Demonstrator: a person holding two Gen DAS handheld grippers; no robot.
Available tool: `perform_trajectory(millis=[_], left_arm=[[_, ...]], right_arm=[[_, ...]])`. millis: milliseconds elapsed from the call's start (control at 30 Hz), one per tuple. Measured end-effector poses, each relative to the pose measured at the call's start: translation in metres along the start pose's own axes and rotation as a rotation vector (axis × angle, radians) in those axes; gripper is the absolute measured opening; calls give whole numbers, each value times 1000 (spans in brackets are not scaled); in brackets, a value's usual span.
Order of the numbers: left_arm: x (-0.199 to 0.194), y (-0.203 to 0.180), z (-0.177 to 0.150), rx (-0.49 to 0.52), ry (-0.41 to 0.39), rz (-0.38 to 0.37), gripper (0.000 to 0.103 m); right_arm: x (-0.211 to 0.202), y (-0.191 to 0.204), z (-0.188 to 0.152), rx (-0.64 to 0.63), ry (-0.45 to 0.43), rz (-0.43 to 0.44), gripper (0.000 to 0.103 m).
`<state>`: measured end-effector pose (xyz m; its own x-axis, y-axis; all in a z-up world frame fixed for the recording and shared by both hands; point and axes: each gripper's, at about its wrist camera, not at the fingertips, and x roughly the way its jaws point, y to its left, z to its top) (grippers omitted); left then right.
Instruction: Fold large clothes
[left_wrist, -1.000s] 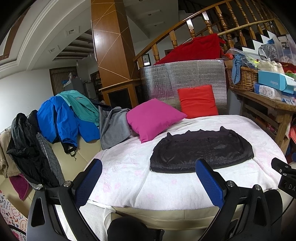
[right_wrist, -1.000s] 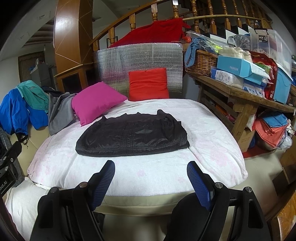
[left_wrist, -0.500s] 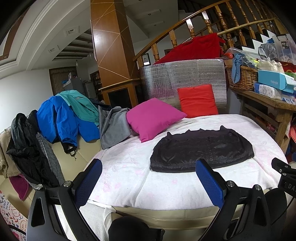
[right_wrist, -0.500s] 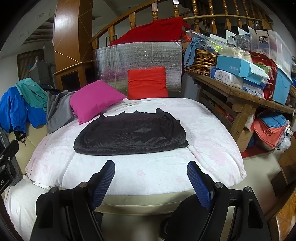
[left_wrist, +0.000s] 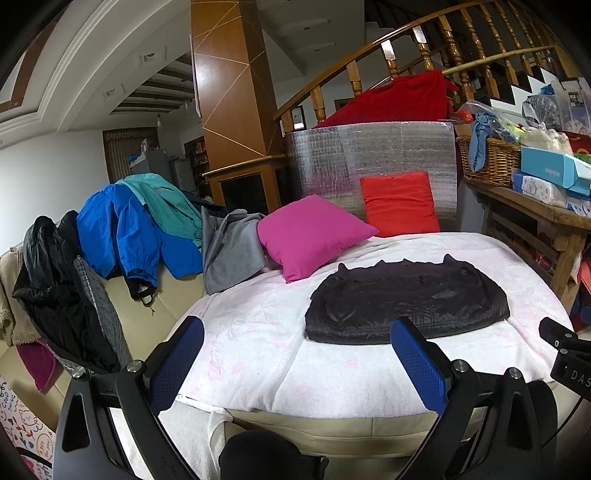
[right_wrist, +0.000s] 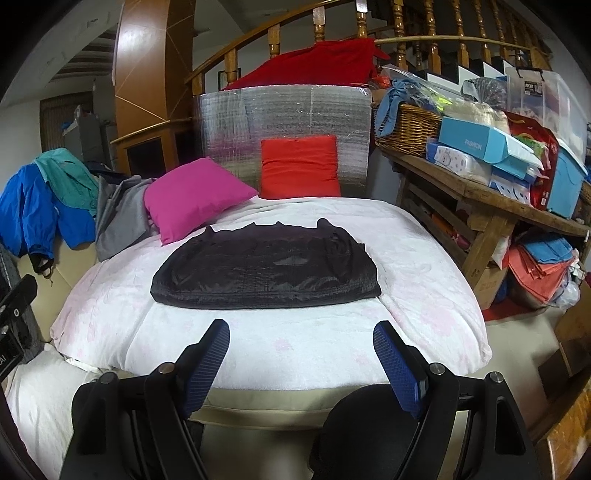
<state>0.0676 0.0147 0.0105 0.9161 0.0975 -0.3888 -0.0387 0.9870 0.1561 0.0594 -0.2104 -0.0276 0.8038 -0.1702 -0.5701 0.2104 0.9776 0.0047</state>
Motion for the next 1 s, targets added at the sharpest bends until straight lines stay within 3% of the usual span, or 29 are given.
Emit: perform_trajectory(millis=[367, 767, 833, 1000], left_arm=[[14, 17, 1, -33, 30, 21, 101], [49, 1, 10, -6, 92, 31, 101], [56, -2, 13, -12, 101, -6, 101], [87, 2, 28, -96, 108, -184, 101]], right_arm=[[11, 26, 8, -64, 9, 24, 83], [53, 26, 24, -55, 59, 55, 83], [63, 25, 28, -51, 66, 59, 83], [96, 8, 40, -28, 90, 58, 83]])
